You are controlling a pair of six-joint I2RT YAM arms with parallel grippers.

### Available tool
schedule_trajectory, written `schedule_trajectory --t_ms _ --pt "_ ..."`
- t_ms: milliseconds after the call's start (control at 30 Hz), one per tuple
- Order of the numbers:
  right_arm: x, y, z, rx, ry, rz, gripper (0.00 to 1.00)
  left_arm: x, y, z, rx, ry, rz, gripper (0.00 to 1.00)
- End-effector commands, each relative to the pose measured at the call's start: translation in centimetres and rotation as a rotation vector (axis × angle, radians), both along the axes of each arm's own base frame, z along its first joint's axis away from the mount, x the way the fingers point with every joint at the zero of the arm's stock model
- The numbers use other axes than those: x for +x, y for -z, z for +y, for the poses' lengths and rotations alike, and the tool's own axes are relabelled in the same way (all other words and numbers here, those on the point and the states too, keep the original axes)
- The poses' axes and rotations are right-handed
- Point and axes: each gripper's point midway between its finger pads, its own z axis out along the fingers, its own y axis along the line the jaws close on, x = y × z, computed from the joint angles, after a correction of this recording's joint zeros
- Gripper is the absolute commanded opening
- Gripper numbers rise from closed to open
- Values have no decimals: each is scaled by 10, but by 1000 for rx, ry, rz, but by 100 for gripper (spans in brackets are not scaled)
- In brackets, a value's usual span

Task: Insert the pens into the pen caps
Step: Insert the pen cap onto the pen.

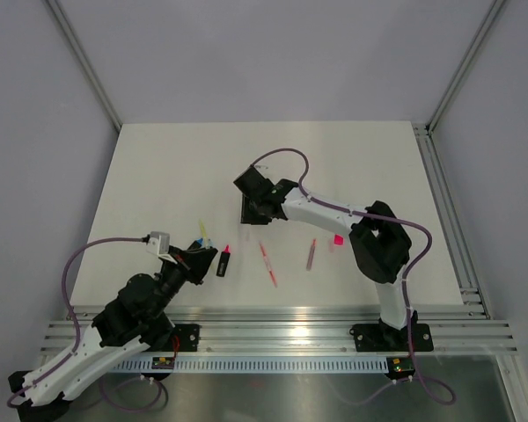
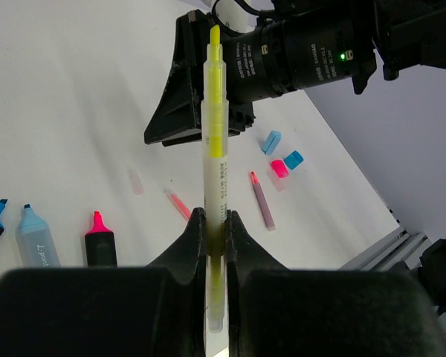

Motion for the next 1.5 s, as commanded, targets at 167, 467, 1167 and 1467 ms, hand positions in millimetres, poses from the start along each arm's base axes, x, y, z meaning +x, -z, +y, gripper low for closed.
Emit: schedule_trajectory --t_ms 167,467,1167,1467 --pt "-4 12 1 -131 50 40 36 -9 -35 7 -150 18 -116 0" --pt "-4 32 7 -170 53 78 36 -11 -34 5 -153 38 -117 0" --pt "2 68 11 -209 67 94 29 -11 -33 5 -150 35 -114 0" --pt "1 73 6 -243 60 102 27 -11 -32 5 -149 32 -114 0"
